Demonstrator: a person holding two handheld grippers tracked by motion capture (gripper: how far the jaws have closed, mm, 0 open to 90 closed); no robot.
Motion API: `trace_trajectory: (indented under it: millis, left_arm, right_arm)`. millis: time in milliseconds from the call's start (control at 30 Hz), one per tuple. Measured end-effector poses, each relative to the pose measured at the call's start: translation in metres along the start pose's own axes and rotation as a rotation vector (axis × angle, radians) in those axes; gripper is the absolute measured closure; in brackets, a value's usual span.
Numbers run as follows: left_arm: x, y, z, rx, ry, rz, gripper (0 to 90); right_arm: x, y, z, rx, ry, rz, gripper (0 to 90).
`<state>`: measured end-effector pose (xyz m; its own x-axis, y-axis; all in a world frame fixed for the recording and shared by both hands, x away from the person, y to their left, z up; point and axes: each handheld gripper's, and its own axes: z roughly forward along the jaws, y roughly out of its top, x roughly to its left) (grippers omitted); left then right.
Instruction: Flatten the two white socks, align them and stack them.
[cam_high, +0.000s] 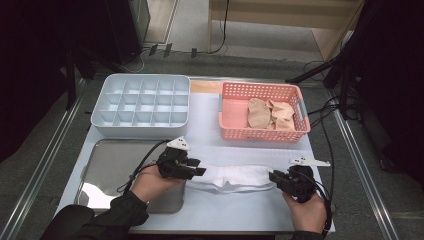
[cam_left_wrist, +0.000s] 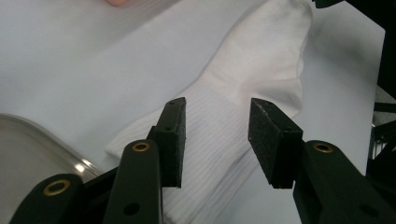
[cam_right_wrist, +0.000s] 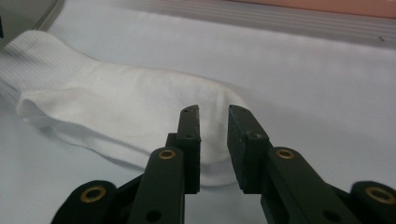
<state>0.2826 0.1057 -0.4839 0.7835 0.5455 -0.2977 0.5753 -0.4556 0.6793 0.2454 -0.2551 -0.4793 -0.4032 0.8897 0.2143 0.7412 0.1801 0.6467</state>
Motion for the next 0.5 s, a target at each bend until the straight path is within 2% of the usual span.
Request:
trace_trajectory:
  millis: [100, 233, 400, 500]
  left_arm:
    - [-0.005, -0.002, 0.006, 0.007, -0.003, 0.011, 58.0]
    - [-0.005, -0.008, 0.013, 0.042, 0.006, 0.022, 58.0]
    - [-0.005, -0.014, 0.025, 0.085, 0.012, 0.022, 59.3]
    - [-0.006, -0.015, 0.028, 0.096, 0.016, 0.038, 59.5]
  right_arm:
    - [0.002, 0.0, 0.005, 0.013, 0.007, -0.014, 75.0]
    - [0.001, -0.002, 0.01, 0.03, 0.001, -0.017, 73.8]
    - [-0.007, -0.002, 0.008, 0.018, -0.02, 0.009, 72.9]
    - [-0.01, -0.003, 0.003, 0.008, -0.024, 0.031, 74.1]
